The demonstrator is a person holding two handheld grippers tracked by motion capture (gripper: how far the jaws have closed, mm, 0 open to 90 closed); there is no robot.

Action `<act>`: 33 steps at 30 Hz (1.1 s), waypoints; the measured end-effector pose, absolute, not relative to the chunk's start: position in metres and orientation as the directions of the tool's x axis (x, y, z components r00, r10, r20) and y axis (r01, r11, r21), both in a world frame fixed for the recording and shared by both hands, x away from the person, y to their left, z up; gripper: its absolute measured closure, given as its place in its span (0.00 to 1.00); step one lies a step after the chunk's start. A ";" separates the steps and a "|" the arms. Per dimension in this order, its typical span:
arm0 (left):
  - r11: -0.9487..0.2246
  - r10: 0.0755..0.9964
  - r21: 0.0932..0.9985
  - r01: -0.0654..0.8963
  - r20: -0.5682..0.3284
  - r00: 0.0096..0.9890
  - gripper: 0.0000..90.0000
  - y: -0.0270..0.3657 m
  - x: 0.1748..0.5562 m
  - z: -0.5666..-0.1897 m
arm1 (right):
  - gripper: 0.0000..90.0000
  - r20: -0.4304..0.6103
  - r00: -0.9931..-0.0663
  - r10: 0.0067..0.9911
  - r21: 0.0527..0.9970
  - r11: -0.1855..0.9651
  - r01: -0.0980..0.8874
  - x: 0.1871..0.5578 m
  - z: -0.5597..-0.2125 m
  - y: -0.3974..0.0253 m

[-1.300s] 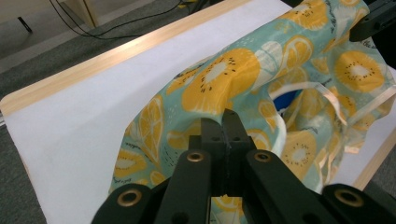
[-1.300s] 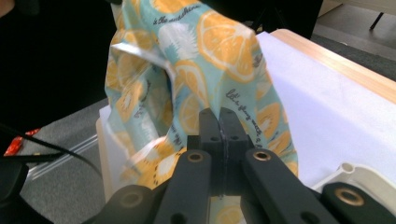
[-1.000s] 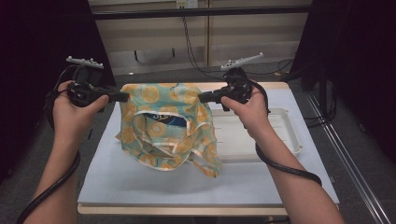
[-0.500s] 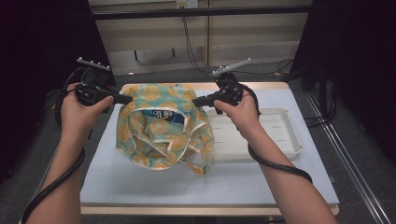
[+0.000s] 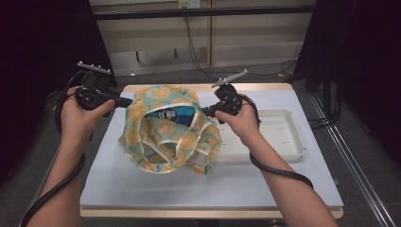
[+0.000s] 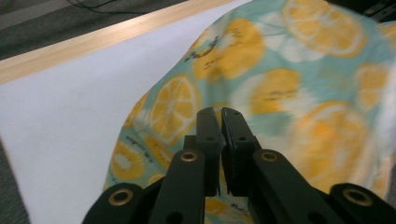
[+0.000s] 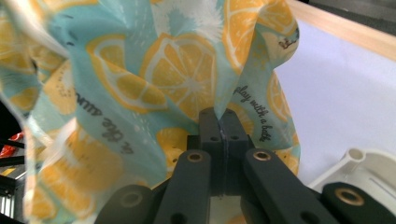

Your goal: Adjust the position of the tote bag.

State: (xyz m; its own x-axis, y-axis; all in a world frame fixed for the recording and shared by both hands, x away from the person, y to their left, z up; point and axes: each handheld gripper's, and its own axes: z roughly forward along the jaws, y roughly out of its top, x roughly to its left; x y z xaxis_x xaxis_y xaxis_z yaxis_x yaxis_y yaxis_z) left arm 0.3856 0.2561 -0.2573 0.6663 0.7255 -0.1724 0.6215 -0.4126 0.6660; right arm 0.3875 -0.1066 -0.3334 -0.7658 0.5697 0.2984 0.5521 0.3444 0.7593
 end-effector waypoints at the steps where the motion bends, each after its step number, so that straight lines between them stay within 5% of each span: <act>1: -0.409 0.721 0.661 0.629 -0.189 0.667 1.00 0.256 0.386 -0.262 | 1.00 0.303 -0.765 0.568 0.753 0.349 0.557 0.387 -0.339 -0.106; 15: -0.384 0.714 0.698 0.605 -0.191 0.673 0.94 0.267 0.375 -0.257 | 1.00 0.307 -0.772 0.557 0.736 0.376 0.564 0.382 -0.355 -0.107; 18: -0.384 0.708 0.722 0.576 -0.170 0.686 0.88 0.269 0.368 -0.245 | 1.00 0.305 -0.774 0.555 0.738 0.376 0.560 0.382 -0.353 -0.107; 20: -0.397 0.697 0.736 0.548 -0.147 0.702 0.71 0.267 0.364 -0.239 | 1.00 0.304 -0.775 0.555 0.737 0.378 0.560 0.381 -0.352 -0.107; 25: -0.424 0.649 0.767 0.482 -0.114 0.752 0.51 0.254 0.352 -0.224 | 1.00 0.311 -0.770 0.557 0.737 0.371 0.566 0.381 -0.351 -0.109; 33: -0.525 0.616 0.721 0.451 -0.044 0.787 0.47 0.235 0.351 -0.239 | 1.00 0.313 -0.771 0.555 0.736 0.371 0.566 0.381 -0.348 -0.111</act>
